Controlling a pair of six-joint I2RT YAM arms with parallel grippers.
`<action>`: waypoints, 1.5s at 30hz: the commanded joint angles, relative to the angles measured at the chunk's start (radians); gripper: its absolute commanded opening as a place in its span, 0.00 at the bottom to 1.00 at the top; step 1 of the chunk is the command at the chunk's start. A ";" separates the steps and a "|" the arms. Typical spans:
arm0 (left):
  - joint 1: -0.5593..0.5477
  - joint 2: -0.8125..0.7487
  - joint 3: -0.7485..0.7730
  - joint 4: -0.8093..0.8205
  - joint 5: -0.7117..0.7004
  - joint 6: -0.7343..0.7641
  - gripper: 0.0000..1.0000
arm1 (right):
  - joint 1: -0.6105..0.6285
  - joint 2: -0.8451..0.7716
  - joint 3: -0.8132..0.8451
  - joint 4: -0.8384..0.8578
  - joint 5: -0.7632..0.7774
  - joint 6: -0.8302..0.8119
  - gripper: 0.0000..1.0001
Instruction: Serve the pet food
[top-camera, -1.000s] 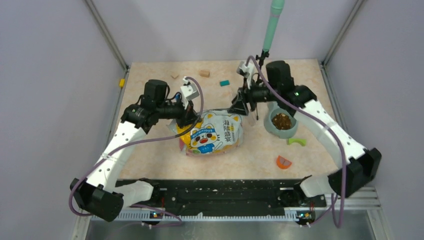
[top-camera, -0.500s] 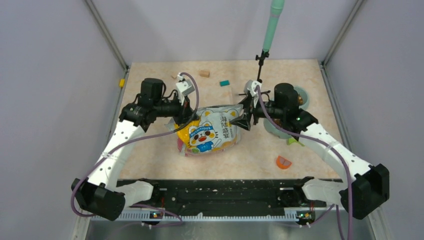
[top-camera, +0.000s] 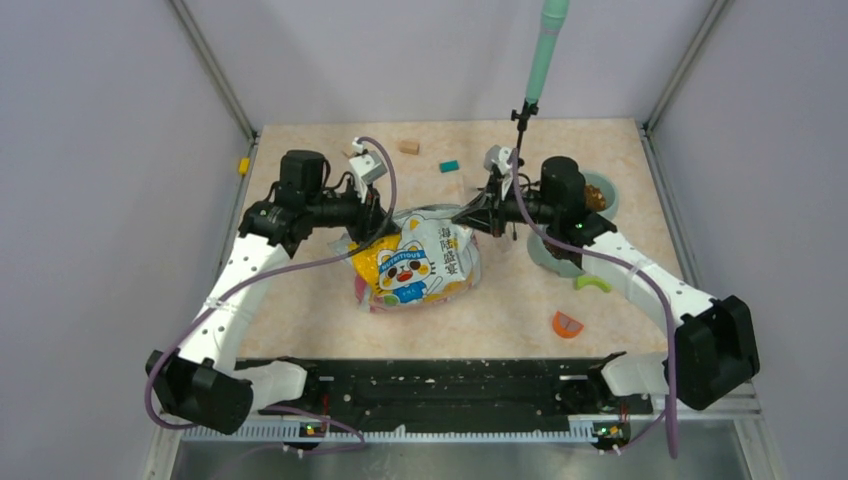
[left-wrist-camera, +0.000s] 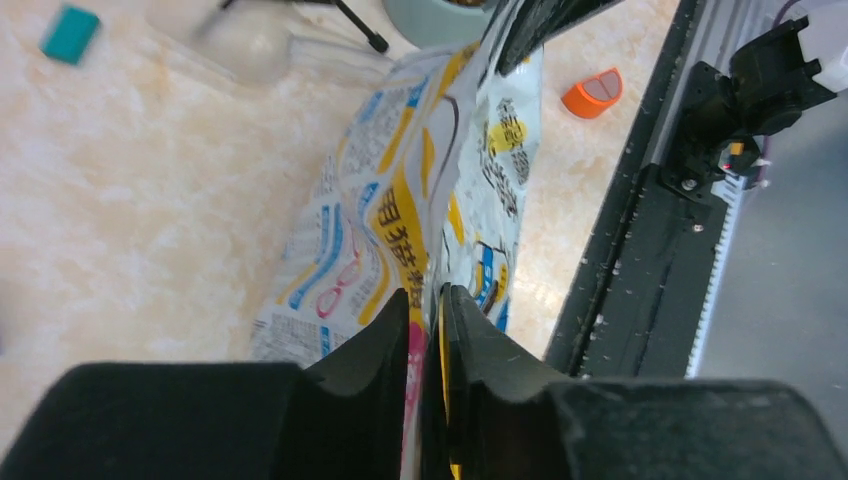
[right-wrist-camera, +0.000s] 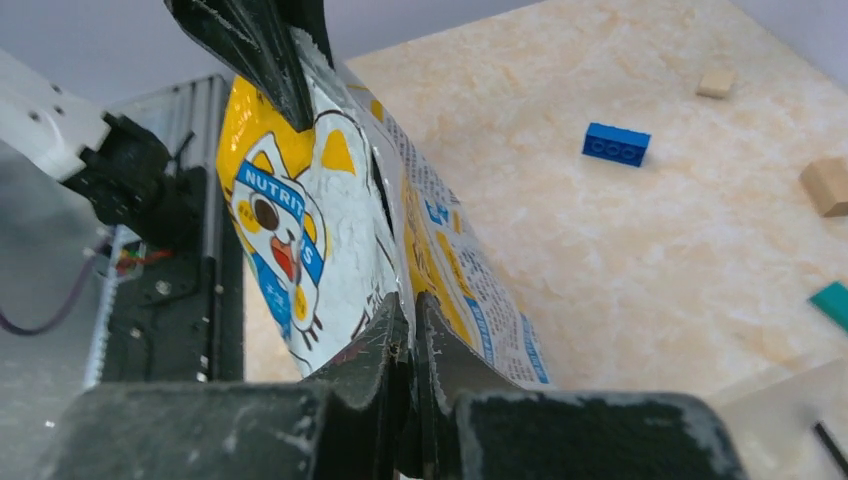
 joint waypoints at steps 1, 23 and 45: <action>0.008 -0.008 0.092 0.126 0.014 0.022 0.34 | -0.030 0.021 0.058 0.215 -0.060 0.312 0.00; 0.054 -0.370 -0.083 -0.029 -0.389 0.069 0.65 | -0.086 0.072 0.384 -0.236 -0.039 0.685 0.00; 0.343 -0.409 -0.314 0.301 -0.147 -0.212 0.69 | -0.096 0.097 0.340 -0.222 -0.090 0.664 0.00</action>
